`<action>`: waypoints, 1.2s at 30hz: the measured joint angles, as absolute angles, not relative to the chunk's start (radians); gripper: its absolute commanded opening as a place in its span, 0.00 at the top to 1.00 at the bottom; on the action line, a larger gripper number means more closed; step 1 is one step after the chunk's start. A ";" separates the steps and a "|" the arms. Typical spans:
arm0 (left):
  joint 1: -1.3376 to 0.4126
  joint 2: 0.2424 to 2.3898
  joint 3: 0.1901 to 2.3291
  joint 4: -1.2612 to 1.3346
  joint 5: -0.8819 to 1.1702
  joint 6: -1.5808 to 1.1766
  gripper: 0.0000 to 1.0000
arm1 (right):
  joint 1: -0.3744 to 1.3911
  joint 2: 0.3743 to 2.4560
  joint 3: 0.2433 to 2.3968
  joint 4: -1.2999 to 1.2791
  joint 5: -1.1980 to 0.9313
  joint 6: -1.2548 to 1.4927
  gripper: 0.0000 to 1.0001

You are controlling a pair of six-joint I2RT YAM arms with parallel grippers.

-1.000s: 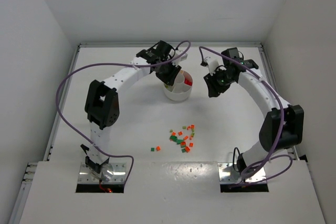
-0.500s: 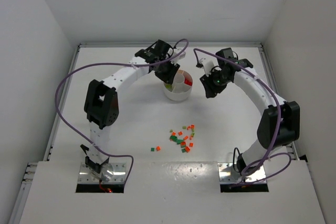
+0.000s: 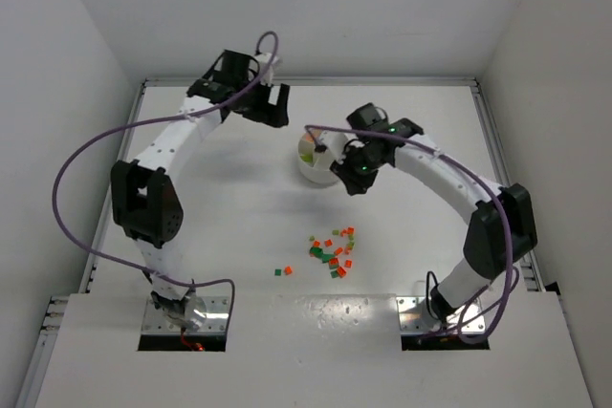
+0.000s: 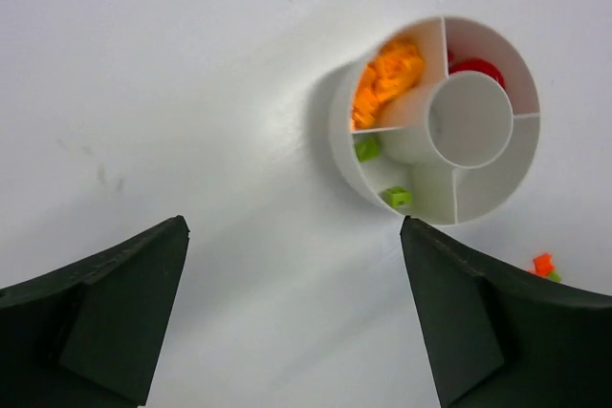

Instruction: Sort the legos into containers by color

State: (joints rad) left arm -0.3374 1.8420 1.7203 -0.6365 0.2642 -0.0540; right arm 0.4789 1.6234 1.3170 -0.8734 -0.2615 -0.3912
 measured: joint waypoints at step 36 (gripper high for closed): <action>-0.058 1.662 1.481 -0.748 0.337 0.094 0.00 | 0.974 2.018 1.375 -0.717 -0.075 -0.141 0.59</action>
